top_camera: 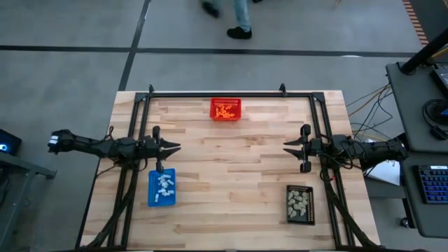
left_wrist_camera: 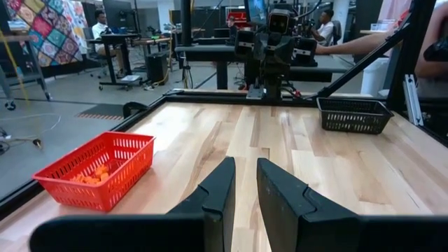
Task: Sort Halloween decoration
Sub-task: Return to Home Position
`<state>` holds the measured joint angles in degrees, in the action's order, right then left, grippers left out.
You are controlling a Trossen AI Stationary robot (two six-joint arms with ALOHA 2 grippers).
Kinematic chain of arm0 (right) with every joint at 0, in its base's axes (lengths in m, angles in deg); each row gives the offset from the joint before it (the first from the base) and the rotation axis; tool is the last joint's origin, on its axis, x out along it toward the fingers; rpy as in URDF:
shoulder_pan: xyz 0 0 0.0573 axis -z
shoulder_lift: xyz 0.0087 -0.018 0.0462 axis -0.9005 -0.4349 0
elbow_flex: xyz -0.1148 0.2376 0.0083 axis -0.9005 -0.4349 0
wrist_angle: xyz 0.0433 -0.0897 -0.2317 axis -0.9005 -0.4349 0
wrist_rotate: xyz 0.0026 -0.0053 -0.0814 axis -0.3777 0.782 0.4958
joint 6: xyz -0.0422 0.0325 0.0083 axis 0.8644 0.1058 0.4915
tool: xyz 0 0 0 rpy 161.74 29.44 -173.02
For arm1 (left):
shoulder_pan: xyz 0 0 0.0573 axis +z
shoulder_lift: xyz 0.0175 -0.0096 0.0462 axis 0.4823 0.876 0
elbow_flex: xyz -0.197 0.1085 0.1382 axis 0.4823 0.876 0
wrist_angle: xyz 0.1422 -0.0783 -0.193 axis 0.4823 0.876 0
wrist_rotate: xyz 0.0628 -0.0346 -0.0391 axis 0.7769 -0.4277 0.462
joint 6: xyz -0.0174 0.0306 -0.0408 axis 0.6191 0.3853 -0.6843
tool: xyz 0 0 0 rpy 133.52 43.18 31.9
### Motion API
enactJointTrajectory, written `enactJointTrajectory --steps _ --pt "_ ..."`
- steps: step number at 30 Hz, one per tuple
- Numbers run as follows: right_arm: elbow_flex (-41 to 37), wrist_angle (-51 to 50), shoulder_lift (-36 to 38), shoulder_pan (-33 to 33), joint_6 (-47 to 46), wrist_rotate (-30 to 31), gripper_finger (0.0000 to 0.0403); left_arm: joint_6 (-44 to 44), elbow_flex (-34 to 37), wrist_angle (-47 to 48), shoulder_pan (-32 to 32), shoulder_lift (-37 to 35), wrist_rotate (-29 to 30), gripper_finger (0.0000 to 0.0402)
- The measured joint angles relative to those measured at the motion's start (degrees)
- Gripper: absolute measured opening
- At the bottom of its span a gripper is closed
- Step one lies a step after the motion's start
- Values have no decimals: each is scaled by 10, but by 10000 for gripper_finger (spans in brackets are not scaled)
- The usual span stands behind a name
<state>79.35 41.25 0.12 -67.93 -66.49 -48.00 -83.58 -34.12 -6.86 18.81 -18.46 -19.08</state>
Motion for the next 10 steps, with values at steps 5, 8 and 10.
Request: enactJointTrajectory --steps 5,8,10 --pt "0 0 0 0 0 0 91 0 0 0 0 5 0 43" --pt "0 0 0 0 0 0 91 0 0 0 0 7 0 42" --pt "0 0 0 0 0 0 91 0 -1 0 0 9 0 43"
